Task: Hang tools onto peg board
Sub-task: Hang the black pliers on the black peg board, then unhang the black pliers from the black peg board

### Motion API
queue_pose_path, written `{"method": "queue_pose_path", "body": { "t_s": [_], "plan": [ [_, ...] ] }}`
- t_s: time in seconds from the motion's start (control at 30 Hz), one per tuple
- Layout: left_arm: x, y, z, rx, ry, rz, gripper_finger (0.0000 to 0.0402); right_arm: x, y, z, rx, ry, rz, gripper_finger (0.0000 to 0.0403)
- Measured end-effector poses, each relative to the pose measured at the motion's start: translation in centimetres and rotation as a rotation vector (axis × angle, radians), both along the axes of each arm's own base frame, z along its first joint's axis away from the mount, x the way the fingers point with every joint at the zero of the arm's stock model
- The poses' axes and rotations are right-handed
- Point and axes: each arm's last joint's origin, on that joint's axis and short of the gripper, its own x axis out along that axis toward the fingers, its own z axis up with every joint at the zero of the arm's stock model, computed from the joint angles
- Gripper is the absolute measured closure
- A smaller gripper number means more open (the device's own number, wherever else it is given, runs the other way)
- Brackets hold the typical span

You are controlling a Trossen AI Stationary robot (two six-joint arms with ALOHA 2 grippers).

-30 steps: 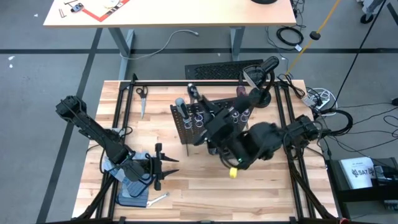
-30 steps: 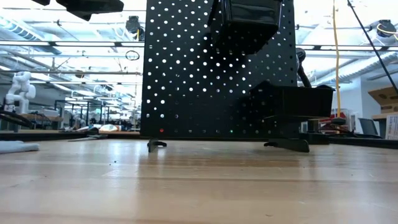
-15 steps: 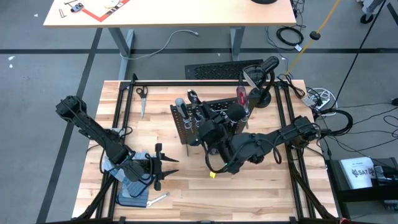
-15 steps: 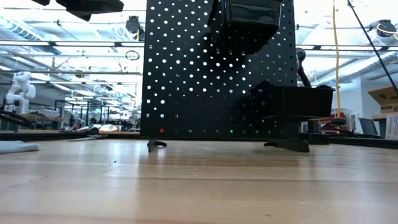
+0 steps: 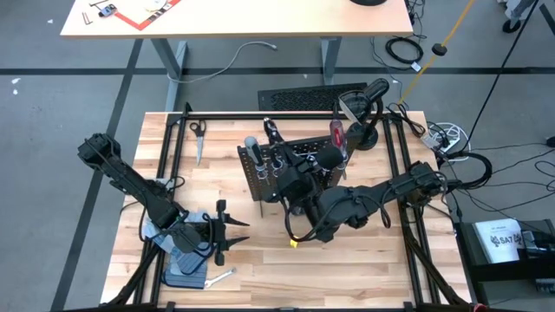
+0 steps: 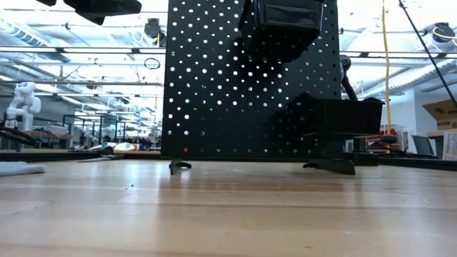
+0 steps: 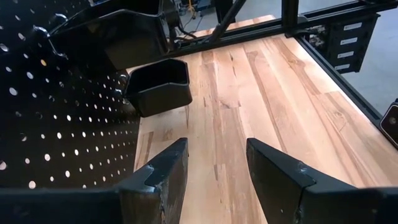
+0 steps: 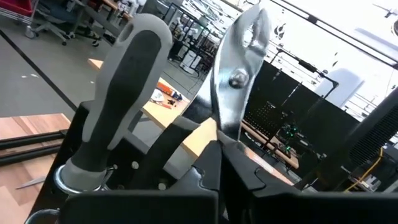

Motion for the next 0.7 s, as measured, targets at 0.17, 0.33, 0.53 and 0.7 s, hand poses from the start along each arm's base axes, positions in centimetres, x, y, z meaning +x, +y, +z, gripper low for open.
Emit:
{"method": "queue_pose_path", "body": {
  "t_s": [0.17,0.33,0.53,0.7],
  "plan": [
    [0.0,0.0,0.0,0.0,0.0,0.0,0.0228,-0.06,-0.02,-0.09,0.012,-0.01,-0.023,0.0397],
    [0.0,0.0,-0.03,0.002,0.002,0.0,0.0228,-0.04,-0.01,-0.11,0.012,-0.009,-0.023,0.0399],
    [-0.01,0.01,-0.01,0.005,0.002,-0.002,0.0228,-0.03,0.12,-0.18,0.01,-0.006,-0.019,0.0401],
    [-0.01,0.0,-0.01,0.005,0.002,-0.002,0.0228,-0.19,0.68,-0.2,0.004,0.001,0.003,0.0402]
  ]
}}
